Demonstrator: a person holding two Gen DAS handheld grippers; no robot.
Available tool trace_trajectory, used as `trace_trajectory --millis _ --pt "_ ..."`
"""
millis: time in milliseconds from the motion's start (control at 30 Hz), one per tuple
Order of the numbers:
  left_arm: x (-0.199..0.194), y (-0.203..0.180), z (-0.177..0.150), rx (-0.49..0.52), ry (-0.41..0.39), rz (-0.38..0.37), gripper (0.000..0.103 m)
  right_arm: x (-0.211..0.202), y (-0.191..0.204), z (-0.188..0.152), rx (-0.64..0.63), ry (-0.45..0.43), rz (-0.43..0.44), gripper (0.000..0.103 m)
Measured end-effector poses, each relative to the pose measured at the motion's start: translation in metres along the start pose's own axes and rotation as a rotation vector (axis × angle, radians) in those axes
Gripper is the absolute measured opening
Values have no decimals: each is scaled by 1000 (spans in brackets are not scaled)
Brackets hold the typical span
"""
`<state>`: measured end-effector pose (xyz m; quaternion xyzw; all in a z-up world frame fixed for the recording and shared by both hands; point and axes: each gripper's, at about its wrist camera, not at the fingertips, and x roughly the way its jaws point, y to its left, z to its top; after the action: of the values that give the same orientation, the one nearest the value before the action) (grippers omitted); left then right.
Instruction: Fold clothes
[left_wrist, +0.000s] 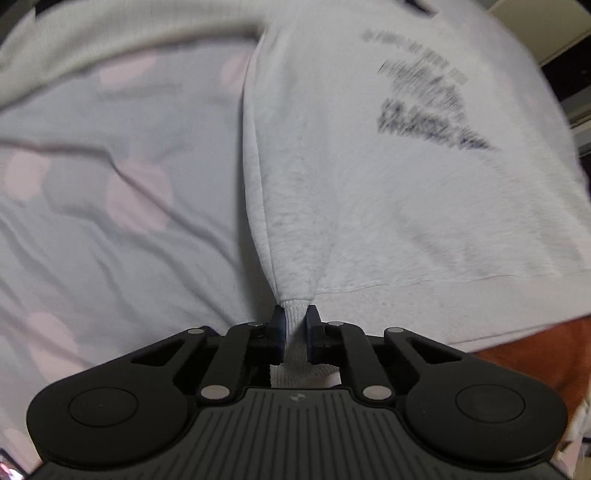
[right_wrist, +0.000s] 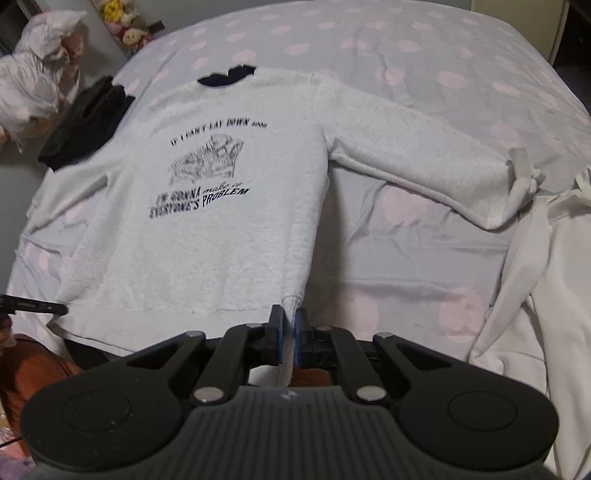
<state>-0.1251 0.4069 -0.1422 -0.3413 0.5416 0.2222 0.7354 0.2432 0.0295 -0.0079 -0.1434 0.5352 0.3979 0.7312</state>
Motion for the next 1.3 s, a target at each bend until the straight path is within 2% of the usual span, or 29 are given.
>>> trace_trajectory --millis 133,333,467,600,667,733,900,1033,1167,1300 --pt "-19 2 1 29 37 11 12 6 -8 -3 -5 49 -36 6" --pt "41 -5 9 -1 172 32 16 49 -12 -14 -8 152 -57 7" --pt "49 -1 9 -10 194 41 21 56 -11 -15 -16 169 -60 8" --pt "18 18 17 -57 109 -7 32 53 -10 -10 5 152 -60 14" --pt "-5 34 24 -77 44 -3 37 47 -7 -6 4 111 -68 21" --pt "-36 57 31 -118 -33 18 37 42 -1 -2 0 47 -83 22" --pt "-112 119 44 -198 -211 141 37 30 15 11 34 -171 -65 27" --pt "-158 167 42 -265 -338 233 37 37 37 24 62 -324 -30 32" --pt "-179 210 45 -311 -429 302 37 59 56 37 144 -421 -8 34" --pt "-172 248 54 -354 -484 352 38 93 78 38 180 -490 -44 37"
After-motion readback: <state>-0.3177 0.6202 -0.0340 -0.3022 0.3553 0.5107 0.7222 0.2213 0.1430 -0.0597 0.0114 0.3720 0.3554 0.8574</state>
